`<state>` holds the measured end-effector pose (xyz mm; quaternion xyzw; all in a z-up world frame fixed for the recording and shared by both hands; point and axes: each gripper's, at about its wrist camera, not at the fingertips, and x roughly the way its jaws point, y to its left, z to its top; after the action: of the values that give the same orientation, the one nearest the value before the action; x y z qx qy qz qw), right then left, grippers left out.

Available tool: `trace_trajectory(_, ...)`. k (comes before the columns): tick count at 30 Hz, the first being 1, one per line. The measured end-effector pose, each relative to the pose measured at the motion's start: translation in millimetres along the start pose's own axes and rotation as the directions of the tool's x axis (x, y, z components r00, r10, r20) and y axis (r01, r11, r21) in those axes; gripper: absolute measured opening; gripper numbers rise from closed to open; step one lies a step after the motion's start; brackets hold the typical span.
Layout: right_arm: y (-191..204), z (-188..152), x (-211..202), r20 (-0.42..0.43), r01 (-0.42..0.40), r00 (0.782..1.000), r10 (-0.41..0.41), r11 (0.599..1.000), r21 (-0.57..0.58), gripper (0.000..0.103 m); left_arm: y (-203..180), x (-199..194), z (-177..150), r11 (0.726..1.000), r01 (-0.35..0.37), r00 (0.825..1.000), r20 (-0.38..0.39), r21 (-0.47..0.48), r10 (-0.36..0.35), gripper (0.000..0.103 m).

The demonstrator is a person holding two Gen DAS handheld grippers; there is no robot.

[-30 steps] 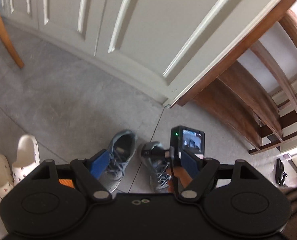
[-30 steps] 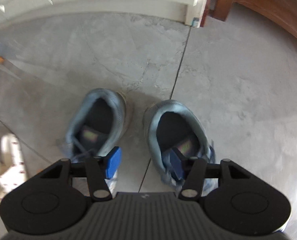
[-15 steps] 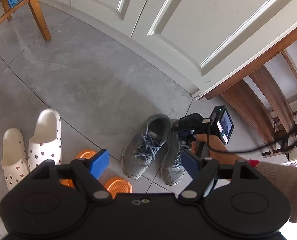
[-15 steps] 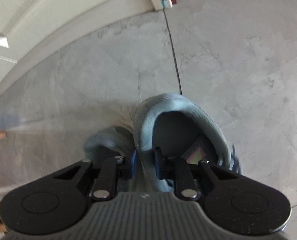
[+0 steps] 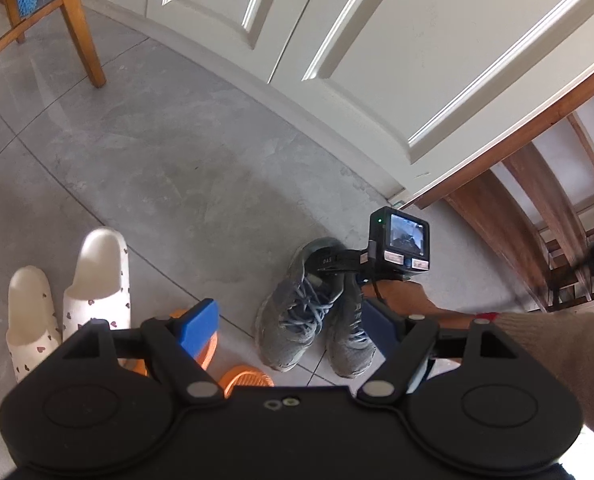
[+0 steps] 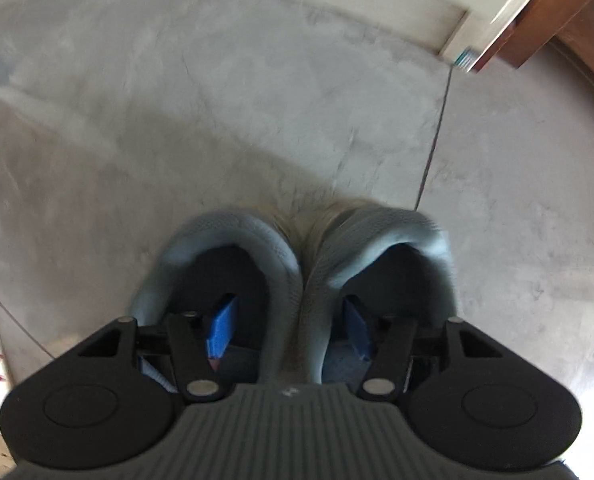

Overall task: Organize scattered shoes
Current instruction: 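Grasp both blue-grey sneakers by their heels with the right gripper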

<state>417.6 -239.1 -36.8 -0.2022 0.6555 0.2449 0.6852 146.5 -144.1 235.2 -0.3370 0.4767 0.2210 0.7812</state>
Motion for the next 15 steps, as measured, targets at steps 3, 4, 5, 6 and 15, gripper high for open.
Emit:
trace_trajectory(3,-12,-3,0,0.021,-0.026,0.999,0.024,0.996,0.081,0.031,2,-2,1,1.0,-0.001,1.0,-0.003,0.013,0.001,0.078)
trace_trajectory(4,-20,-6,-3,0.043,-0.051,0.998,0.046,0.992,0.113,0.03,2,-2,3,1.0,0.0,1.0,-0.004,0.018,0.0,0.078)
trace_trajectory(5,-27,-9,-6,0.061,-0.071,0.996,0.063,0.988,0.136,0.029,1,-3,4,1.0,0.002,1.0,-0.006,0.023,-0.002,0.078)
trace_trajectory(6,-34,-13,-11,0.08,-0.092,0.994,0.08,0.983,0.16,0.029,0,-4,6,1.0,0.007,1.0,-0.008,0.03,-0.007,0.078)
trace_trajectory(15,-92,-66,-103,0.357,-0.392,0.896,0.263,0.847,0.36,0.027,-45,-27,32,0.984,0.073,0.997,0.006,0.161,-0.075,0.078)
